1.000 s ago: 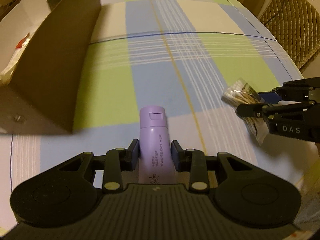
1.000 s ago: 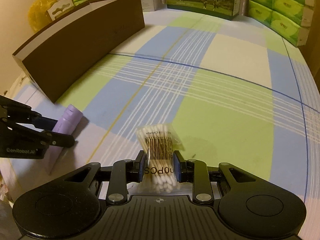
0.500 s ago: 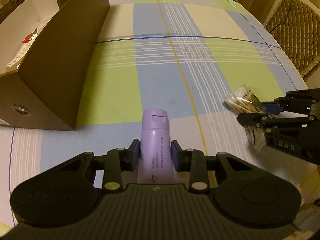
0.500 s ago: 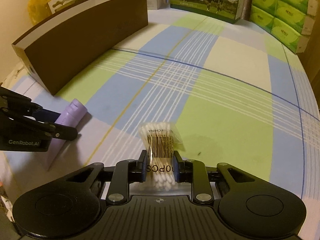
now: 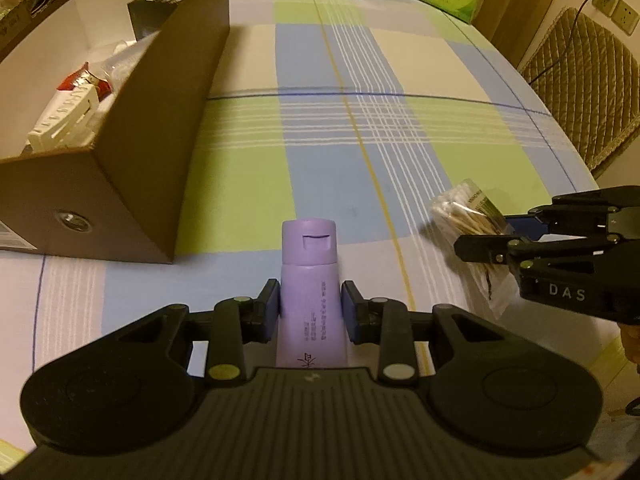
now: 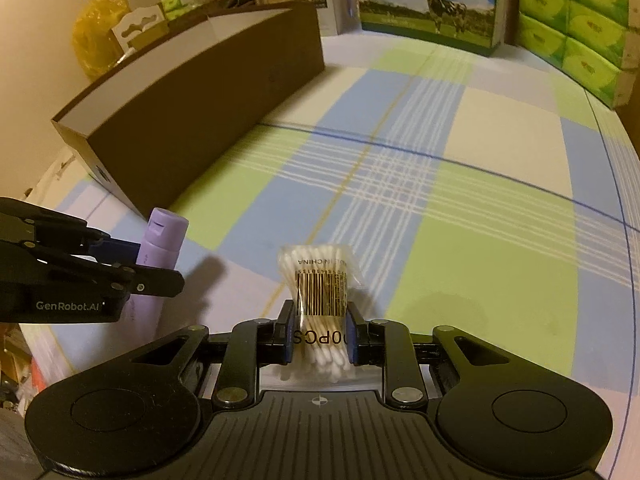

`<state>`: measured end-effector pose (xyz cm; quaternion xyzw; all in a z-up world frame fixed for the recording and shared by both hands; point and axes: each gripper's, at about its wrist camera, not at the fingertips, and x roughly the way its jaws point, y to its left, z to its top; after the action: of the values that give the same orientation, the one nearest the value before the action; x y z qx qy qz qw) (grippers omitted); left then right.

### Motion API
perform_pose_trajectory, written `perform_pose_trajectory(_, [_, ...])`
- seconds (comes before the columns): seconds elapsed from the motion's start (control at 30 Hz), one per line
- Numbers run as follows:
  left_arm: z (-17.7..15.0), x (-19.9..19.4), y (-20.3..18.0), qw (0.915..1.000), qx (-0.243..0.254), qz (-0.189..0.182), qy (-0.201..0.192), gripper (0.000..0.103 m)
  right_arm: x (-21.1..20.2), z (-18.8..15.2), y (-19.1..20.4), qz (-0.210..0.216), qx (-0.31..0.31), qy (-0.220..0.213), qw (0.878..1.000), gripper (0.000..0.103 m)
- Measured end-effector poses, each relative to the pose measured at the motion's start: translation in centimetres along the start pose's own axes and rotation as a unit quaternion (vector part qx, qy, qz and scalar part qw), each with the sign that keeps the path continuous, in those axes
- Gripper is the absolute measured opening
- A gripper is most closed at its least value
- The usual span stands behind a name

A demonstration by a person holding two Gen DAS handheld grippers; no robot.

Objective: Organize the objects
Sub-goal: 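Lift and carry the purple tube to the box while the right tool carries the swab pack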

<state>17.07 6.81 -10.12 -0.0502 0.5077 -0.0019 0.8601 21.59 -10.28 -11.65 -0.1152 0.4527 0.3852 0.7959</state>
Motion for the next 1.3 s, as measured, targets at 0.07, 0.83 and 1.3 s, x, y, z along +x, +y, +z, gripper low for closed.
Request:
perform_pose_trajectory(0.07, [0.2,-0.5,0.1,1.0,0.0,-0.004,-0.006,0.028,-0.2,0.3,0.2,0.003,0.001,-0.005,1.0,0.021])
perform_pose_trajectory(0.83, [4.2,-5.5,0.4,0.996,0.002,-0.024,-0.086,0.027,-3.0,4.4,1.8,0.022,-0.001,-0.066,0.998,0.021])
perform_pose_trajectory(1.3, [6.6,-11.9,5.8,0.987,-0.021,0.008,-0.159,0.027,-3.5,11.3,7.4,0.094,-0.019,-0.125,0.988,0.021])
